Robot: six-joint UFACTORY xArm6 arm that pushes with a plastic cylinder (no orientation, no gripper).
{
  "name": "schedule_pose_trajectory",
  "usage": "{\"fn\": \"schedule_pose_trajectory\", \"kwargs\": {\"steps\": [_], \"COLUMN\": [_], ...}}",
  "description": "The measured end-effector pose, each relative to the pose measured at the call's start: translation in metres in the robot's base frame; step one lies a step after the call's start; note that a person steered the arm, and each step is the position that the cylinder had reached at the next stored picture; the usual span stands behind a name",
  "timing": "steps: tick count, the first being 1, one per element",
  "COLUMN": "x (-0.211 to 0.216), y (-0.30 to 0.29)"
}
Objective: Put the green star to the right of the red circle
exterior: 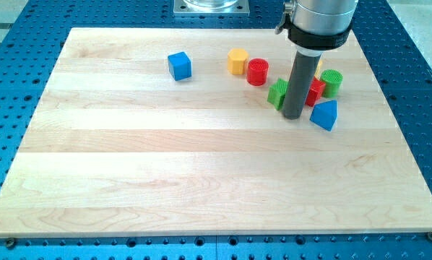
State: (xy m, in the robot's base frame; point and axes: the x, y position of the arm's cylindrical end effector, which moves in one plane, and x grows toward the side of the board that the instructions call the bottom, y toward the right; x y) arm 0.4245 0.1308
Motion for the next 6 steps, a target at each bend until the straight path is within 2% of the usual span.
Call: {"fn": "schedule_pose_trajectory", "kwargs": {"steps": [1, 2, 3, 4, 5, 6], "x": [0.006, 0.032, 0.032, -0.024, -0.061, -0.057], "y": [-0.004, -0.016, -0.016, -0.013, -0.013, -0.014]}}
